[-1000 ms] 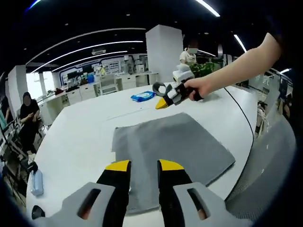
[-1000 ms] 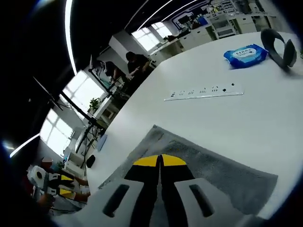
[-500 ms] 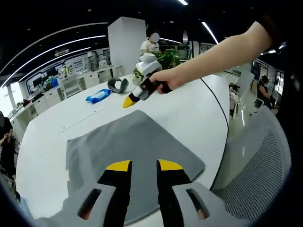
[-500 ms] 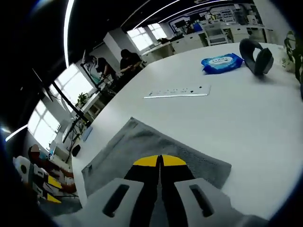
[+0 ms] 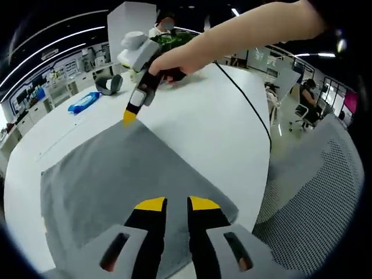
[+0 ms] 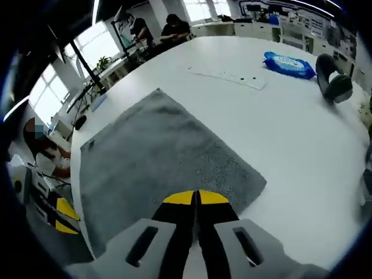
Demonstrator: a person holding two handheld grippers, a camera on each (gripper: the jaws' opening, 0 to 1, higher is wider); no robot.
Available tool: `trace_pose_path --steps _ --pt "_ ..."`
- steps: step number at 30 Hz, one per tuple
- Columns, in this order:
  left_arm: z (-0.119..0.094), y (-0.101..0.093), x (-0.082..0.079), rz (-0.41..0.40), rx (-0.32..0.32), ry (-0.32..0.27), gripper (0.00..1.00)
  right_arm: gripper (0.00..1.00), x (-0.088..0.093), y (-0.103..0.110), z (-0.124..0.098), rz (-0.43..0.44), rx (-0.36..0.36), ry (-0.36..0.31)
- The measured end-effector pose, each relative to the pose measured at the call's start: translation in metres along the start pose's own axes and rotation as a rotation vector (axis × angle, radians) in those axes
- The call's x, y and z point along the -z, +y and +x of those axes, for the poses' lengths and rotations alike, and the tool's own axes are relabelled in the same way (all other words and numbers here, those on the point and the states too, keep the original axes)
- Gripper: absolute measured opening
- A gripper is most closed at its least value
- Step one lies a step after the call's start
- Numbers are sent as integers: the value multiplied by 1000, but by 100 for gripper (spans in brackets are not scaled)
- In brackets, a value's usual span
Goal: Fold the towel on the table until its edges align and the towel forms a compact rectangular stack.
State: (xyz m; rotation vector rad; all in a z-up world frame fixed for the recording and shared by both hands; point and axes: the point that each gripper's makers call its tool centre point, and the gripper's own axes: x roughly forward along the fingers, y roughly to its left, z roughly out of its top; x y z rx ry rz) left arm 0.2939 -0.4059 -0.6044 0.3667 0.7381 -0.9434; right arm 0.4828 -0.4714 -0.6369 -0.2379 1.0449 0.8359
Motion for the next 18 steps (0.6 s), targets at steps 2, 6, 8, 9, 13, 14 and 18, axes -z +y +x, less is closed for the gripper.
trace_pose_path --steps 2,6,8,9,13,14,18 --pt "3 -2 6 4 2 7 10 0 3 2 3 -66 10 28" --pt "7 3 25 -1 -34 49 10 0 13 2 11 -241 50 139" --pt "9 5 34 11 -43 77 10 0 16 0 15 -346 80 196" --pt "10 7 40 45 -55 107 10 0 18 1 18 -399 89 225" --pt "16 5 55 124 -72 171 10 0 17 2 23 -492 117 273" --pt "18 0 57 146 -58 176 9 0 17 2 22 -497 116 284" --pt "20 -4 53 236 -64 177 4 0 18 1 22 -528 120 307"
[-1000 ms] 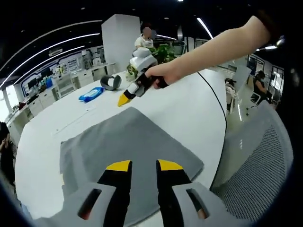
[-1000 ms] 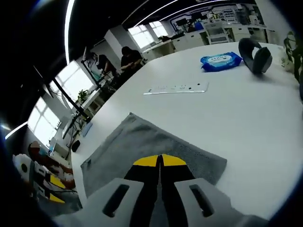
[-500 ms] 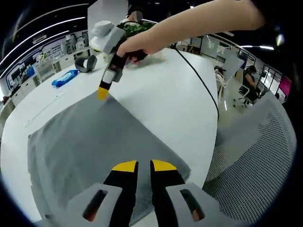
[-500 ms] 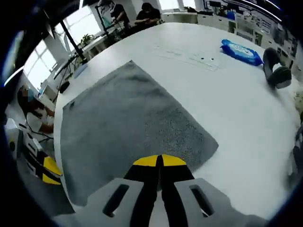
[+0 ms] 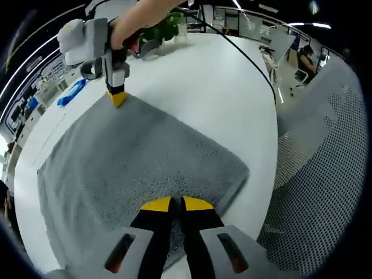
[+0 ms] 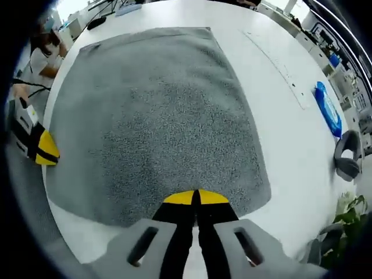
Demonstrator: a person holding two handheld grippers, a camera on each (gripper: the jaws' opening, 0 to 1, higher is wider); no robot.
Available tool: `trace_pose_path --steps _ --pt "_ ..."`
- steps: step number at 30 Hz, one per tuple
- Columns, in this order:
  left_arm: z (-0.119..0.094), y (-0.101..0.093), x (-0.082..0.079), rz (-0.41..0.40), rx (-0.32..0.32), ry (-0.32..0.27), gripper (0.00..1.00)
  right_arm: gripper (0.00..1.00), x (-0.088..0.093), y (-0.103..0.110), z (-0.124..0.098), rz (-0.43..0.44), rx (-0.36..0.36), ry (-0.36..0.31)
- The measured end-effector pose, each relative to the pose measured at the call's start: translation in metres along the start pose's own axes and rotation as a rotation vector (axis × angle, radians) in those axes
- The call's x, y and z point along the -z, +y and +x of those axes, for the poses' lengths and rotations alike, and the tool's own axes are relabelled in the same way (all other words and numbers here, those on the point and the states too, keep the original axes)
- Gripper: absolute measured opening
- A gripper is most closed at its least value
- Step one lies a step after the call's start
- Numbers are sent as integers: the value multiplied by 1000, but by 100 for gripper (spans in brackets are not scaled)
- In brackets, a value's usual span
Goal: Fold the towel on the table until its edges align and the towel forms a compact rectangular stack.
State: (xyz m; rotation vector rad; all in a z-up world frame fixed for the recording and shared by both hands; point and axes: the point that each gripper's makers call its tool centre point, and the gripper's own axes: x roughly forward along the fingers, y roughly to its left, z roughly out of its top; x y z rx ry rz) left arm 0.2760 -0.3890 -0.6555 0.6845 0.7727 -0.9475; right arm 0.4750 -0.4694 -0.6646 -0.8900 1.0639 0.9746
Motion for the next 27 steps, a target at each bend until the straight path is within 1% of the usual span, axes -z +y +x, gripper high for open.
trace_pose_path --steps 1,2,3,4,5,7,8,9,10,11,13,14,15,17,18,20,22,25,27 --pt "1 0 -1 19 -4 1 4 0 0 1 0 -119 3 18" --pt "2 0 -2 71 -7 -2 3 0 0 0 0 -163 26 23" --pt "2 -2 -2 99 -5 -6 3 0 0 1 1 -216 47 37" --pt "2 -3 -2 152 0 -12 2 0 0 2 0 -284 47 56" --pt "1 -4 -2 187 2 -10 2 0 0 2 1 -305 54 75" --pt "1 -6 -2 253 19 -4 2 0 0 3 2 -275 65 99" --pt "2 -7 -3 317 34 8 1 0 -1 3 2 -299 76 118" --pt "2 -8 -3 357 55 25 1 0 -1 2 2 -353 84 138" --pt "2 -7 -3 350 63 38 1 0 0 2 2 -382 85 147" --pt "3 -6 -4 329 65 51 1 0 -1 3 3 -349 89 148" --pt "4 -7 -4 334 66 72 1 0 1 1 2 -275 104 168" --pt "4 -7 -4 336 63 81 1 0 0 1 1 -264 108 174" --pt "4 -8 -3 343 56 95 1 0 0 1 2 -256 112 180" --pt "3 -9 -2 388 39 136 1 0 0 1 2 -260 112 192" --pt "3 -9 -2 424 36 157 1 0 1 1 2 -263 110 197" --pt "3 -10 -1 455 36 191 0 0 1 0 1 -256 96 199" --pt "2 -11 -1 462 33 215 0 0 4 0 1 -219 85 201" --pt "0 -12 2 445 30 237 0 0 8 3 -1 -208 73 212" --pt "-1 -13 4 473 33 241 0 0 10 5 -2 -208 74 215"
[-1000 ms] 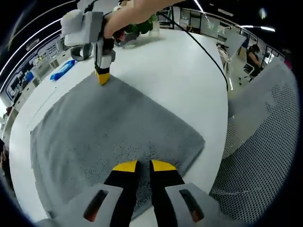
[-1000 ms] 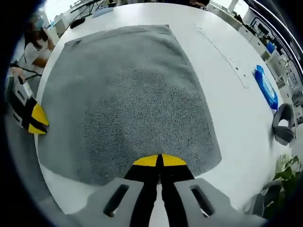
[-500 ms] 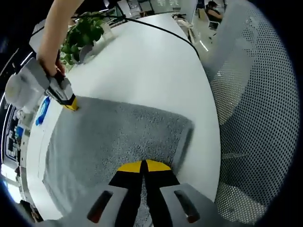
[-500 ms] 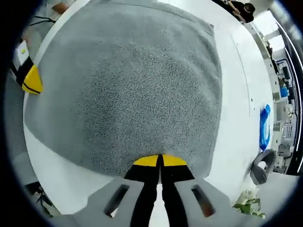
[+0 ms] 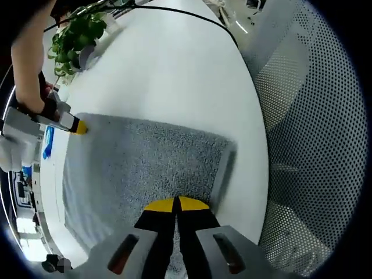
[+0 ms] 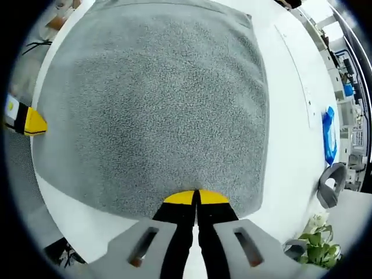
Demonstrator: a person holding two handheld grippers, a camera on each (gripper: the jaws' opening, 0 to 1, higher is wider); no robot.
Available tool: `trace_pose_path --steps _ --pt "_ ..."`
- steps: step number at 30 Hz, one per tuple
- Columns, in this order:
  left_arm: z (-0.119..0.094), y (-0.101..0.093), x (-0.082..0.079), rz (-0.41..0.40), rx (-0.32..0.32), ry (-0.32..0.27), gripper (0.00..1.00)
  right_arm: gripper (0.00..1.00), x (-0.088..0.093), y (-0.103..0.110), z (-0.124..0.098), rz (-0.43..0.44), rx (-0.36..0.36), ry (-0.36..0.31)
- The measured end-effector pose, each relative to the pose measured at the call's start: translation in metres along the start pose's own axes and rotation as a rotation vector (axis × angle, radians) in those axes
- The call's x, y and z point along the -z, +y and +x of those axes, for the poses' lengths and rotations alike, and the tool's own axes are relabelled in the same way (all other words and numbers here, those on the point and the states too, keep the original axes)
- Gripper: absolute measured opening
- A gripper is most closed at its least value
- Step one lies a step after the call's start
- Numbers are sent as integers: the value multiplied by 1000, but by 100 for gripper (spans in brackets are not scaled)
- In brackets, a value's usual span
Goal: Fold the towel on the table until its edges align and the towel forms a compact rectangular stack.
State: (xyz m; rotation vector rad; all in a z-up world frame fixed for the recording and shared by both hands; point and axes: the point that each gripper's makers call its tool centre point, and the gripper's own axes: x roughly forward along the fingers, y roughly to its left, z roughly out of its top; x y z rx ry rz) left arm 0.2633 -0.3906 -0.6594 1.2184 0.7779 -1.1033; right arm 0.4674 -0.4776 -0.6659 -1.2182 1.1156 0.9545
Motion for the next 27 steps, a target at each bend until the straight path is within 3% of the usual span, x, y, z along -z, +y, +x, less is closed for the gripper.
trace_pose_path --steps 8,15,20,27 --pt "-2 -3 5 -5 5 27 0 0 12 9 -2 -8 2 10" --pt "-4 -5 12 -37 7 49 0 0 22 17 -4 53 -26 -21" --pt "-5 -5 16 -32 11 62 0 0 28 24 -6 115 -37 -82" --pt "-8 -6 25 -15 11 71 0 0 37 37 -9 117 -36 -101"
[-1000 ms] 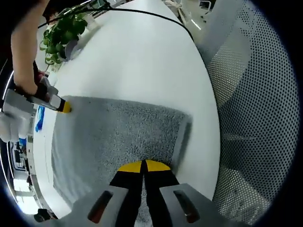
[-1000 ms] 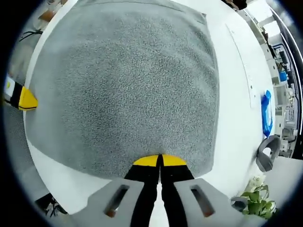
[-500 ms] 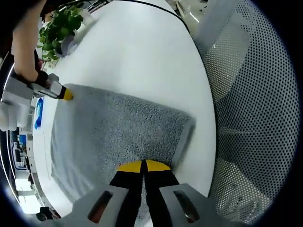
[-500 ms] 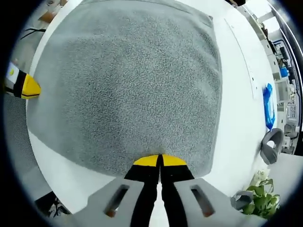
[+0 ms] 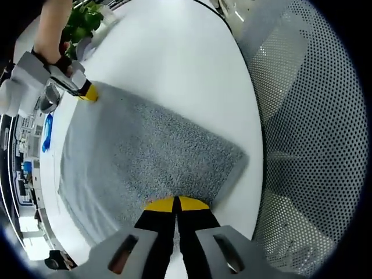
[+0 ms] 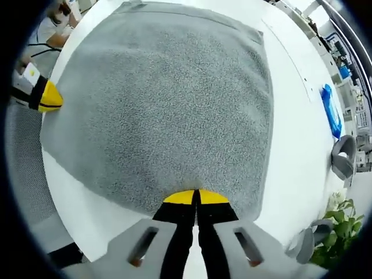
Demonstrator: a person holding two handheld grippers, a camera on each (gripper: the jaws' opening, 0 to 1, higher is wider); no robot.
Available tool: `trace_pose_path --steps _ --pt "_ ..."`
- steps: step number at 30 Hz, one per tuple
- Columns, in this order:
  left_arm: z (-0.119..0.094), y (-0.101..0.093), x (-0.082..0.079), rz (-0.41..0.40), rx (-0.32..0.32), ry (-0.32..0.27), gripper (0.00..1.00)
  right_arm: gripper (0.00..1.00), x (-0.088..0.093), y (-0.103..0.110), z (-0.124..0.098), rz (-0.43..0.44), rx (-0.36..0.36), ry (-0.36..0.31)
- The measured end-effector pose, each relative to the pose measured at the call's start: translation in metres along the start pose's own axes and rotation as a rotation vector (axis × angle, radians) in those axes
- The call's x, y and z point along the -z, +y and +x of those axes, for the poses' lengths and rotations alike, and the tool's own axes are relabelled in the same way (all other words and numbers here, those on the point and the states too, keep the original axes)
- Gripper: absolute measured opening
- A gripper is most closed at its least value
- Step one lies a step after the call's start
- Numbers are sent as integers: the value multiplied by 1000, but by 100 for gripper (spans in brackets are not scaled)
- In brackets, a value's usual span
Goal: Fold the towel on the table until its edges align and the towel forms a compact rectangular stack.
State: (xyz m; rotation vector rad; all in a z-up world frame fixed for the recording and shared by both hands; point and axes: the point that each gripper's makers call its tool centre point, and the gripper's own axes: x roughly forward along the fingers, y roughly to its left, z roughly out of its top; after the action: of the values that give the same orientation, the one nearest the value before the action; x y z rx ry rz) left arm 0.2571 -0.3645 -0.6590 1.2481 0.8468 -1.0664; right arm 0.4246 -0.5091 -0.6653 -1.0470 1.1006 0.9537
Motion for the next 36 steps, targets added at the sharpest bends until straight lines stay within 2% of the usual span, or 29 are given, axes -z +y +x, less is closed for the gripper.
trace_pose_path --steps 4,8,13,17,21,36 --pt "0 2 6 -32 6 0 0 0 5 6 -1 6 -7 -10" --pt "-1 2 14 -22 5 3 0 0 9 12 -3 6 -22 -13" --pt "-2 4 24 -71 1 0 0 0 12 23 -7 25 -36 -30" --pt "-2 4 31 -45 -5 14 0 0 15 32 -8 13 -45 -43" --pt "-2 6 36 -65 -14 17 0 0 17 38 -9 44 -69 -69" --pt "-4 10 50 -120 -15 -5 0 0 19 56 -14 87 -45 -119"
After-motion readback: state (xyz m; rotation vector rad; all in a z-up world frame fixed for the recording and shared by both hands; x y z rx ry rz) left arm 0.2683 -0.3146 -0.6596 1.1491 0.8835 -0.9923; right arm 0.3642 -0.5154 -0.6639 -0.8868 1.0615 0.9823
